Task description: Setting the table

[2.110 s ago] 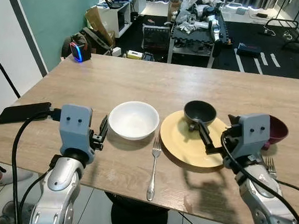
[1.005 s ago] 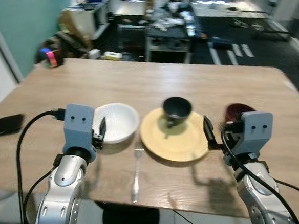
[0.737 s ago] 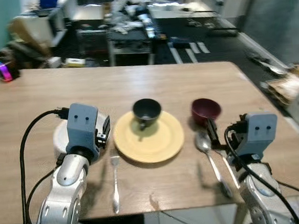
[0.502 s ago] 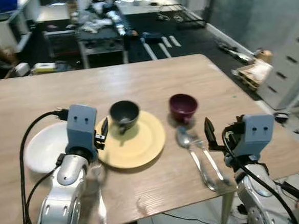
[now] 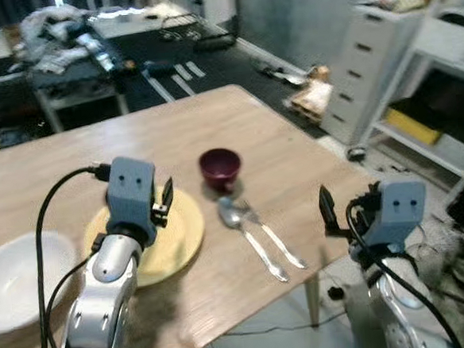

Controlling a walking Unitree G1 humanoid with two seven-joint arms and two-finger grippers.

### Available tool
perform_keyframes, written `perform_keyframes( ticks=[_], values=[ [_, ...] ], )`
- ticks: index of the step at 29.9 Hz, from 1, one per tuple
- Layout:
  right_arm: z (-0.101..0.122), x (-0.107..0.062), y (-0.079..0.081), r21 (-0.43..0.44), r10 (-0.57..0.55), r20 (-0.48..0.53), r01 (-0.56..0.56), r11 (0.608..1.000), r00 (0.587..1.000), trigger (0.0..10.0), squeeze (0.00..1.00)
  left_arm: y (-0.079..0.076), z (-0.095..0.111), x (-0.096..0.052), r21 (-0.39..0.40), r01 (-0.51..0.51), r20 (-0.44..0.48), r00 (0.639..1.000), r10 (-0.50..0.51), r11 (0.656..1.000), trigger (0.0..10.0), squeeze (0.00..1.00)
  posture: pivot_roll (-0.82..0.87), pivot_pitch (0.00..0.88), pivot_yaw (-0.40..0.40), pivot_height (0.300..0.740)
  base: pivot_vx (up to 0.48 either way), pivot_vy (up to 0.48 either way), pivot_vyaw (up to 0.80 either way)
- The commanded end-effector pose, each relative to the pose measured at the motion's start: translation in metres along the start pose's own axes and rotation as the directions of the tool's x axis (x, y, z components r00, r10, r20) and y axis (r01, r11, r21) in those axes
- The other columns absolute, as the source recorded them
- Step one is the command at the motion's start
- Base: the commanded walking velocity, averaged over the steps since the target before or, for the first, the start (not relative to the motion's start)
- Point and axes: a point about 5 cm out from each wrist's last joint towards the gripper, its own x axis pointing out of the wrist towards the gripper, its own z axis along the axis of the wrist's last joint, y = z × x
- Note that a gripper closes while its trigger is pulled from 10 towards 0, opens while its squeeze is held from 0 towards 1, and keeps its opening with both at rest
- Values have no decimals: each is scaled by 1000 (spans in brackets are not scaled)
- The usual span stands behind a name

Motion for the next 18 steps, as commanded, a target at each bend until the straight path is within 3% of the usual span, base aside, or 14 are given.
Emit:
perform_keyframes(
  ticks=[1, 18],
  values=[
    [-3, -2, 0, -1, -8, -13, 8, 1000, 1000, 10000, 0, 3, -5, -1, 1, -4, -20, 1000, 4, 1000, 10000, 0, -18, 0, 60, 740, 0, 0, -763],
    [-4, -2, 1, 3, -18, -12, 18, 1000, 1000, 10000, 0, 1, -5, 2, 1, 10, -15, 1000, -10, 1000, 10000, 0, -13, 0, 65, 740, 0, 0, -764]
  ],
)
